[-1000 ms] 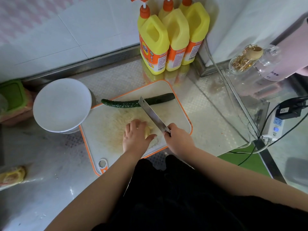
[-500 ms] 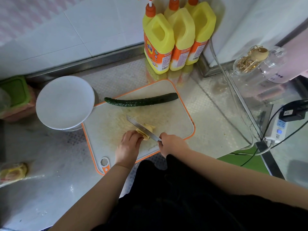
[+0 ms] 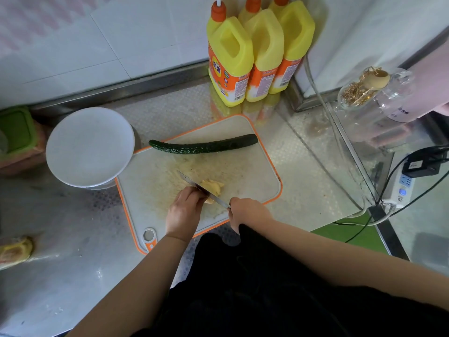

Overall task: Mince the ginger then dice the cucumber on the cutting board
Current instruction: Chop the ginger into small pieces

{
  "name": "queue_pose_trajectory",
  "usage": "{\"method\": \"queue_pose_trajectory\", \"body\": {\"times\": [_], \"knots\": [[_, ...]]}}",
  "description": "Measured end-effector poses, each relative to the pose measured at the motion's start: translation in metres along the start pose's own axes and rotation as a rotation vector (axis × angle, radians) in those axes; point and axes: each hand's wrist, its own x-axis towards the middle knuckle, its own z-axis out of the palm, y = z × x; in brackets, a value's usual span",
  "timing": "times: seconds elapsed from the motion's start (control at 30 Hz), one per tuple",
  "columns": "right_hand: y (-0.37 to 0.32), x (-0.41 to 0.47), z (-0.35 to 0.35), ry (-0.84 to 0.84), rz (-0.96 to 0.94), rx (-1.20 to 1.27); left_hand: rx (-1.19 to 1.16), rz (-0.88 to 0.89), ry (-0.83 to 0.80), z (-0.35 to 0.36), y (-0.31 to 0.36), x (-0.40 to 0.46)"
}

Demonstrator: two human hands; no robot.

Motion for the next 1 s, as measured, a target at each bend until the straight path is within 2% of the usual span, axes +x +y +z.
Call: {"method": "queue_pose_trajectory", "body": {"times": [0.5,0.77,1.0], "knots": [[-0.007,-0.003,-0.007,-0.053,0.005,0.010,-0.004,0.006,0.007,0.001,-0.004,-0.001],[-0.020,0.000,-0.004,-0.003,0.011,0.069,-0.020,-0.043,0.024,0.003,-0.002,-0.003],[-0.012,0.014,0.001,0.013,0.004,0.117,-0.010,-0.019,0.013,0.003,-0.003,-0.003]]}}
